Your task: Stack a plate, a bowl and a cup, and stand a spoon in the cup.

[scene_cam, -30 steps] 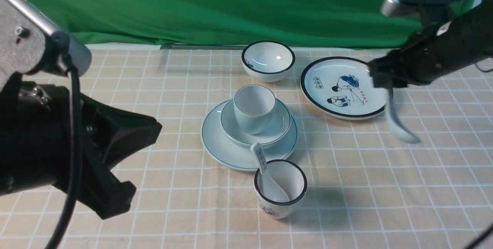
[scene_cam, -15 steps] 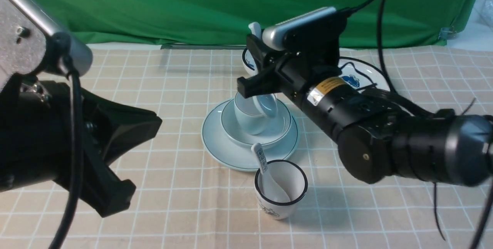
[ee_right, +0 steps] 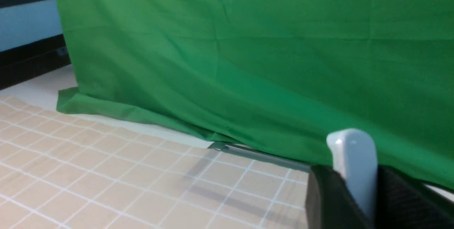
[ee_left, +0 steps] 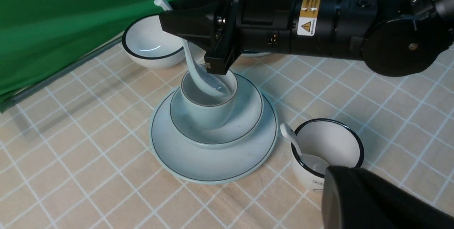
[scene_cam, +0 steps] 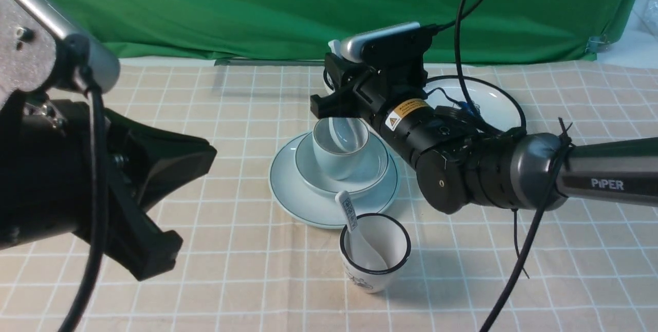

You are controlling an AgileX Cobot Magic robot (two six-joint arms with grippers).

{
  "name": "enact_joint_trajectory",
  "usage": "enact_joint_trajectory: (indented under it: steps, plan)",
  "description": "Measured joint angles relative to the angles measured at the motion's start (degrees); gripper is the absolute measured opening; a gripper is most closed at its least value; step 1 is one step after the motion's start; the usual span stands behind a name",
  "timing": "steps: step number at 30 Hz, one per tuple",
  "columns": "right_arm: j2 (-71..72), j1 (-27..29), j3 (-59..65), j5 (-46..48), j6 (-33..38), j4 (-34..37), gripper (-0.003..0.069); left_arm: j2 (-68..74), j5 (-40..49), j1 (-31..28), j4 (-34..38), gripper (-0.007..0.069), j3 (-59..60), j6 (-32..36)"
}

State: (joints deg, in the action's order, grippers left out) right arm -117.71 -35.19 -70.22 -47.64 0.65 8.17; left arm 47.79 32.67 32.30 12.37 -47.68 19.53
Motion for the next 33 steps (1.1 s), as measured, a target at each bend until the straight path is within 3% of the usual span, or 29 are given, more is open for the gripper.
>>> enact_joint_trajectory:
  steps: [5, 7, 12, 19, 24, 27, 31, 33]
  plan:
    - [-1.9, 0.1, -1.0, 0.1, -0.3, -0.4, 0.0178, 0.0, -0.4, 0.0, -0.1, 0.0001, 0.0, 0.0]
    - [-2.0, 0.1, -1.0, 0.3, -0.3, -0.4, 0.0209, 0.0, -0.4, 0.0, -0.1, 0.0001, 0.0, 0.0]
    - [-1.7, 0.1, -1.0, 3.1, -0.7, -0.6, 0.0365, 0.0, -0.9, 0.0, -0.3, 0.0001, 0.0, 0.3]
    - [8.0, 0.1, 2.0, 14.6, 0.8, -0.6, 0.0409, -4.5, -6.8, 0.0, -0.7, 0.0001, 3.1, 1.9]
    - [24.1, 0.1, 7.1, 34.5, 1.8, -0.6, 0.0321, -17.3, -18.6, 0.0, 1.3, 0.0001, 13.6, 2.4]
    - [35.8, 0.1, 10.5, 51.2, 1.9, -0.6, 0.0192, -25.9, -27.3, 0.0, 2.3, 0.0001, 21.6, 2.5]
    - [46.5, 0.1, 16.0, 64.5, 1.7, -0.6, 0.0069, -33.7, -34.3, 0.0, 1.9, 0.0002, 29.0, 2.5]
    - [50.5, 0.1, 18.4, 68.0, 1.5, -0.6, 0.004, -35.2, -35.3, 0.0, 1.1, 0.0002, 30.6, 2.6]
